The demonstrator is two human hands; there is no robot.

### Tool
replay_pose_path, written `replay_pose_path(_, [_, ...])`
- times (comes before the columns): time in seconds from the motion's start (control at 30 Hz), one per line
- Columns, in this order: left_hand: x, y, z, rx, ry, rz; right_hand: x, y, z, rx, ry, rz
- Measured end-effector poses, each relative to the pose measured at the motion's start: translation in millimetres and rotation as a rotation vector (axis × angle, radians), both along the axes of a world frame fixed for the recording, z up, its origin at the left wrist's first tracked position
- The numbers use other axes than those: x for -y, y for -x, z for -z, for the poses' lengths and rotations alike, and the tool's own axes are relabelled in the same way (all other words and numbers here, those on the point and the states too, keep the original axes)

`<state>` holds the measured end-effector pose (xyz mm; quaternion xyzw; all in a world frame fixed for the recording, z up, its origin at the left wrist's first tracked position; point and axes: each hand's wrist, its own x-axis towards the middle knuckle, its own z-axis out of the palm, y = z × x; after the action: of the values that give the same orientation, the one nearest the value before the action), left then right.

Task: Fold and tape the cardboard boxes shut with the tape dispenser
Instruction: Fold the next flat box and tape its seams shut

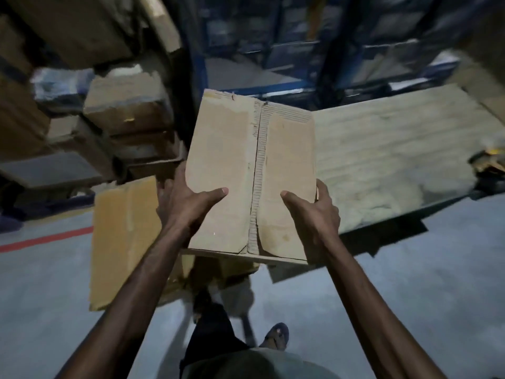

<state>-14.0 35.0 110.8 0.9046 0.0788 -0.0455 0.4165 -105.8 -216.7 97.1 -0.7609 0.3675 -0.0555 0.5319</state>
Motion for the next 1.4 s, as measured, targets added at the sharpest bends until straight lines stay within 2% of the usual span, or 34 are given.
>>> replay_pose_path(0.17, [114, 9, 6, 0.031, 0.071, 0.139, 96, 42, -15, 0.038, 0.036, 0.182])
replay_pose_path(0.37, [239, -5, 46, -0.051, 0.125, 0.254, 196, 55, 4, -0.018, 0.131, 0.321])
replay_pose_path(0.53, [328, -25, 89, -0.149, 0.127, 0.322, 278, 40, 42, -0.116, 0.249, 0.267])
replay_pose_path(0.7, [394, -59, 118, -0.218, 0.029, 0.335, 350, 1, 79, -0.193, 0.193, 0.255])
replay_pose_path(0.93, [474, -117, 137, -0.299, 0.017, 0.335, 424, -70, 113, -0.291, 0.217, 0.22])
replay_pose_path(1.07, [503, -140, 140, -0.324, 0.16, 0.247, 460, -103, 124, -0.332, 0.333, 0.16])
replay_pose_path(1.23, [537, -137, 143, -0.347, 0.226, 0.113, 514, -150, 131, -0.337, 0.439, 0.078])
replay_pose_path(1.4, [602, -109, 146, -0.35, 0.351, -0.15, 587, -196, 130, -0.339, 0.503, -0.152])
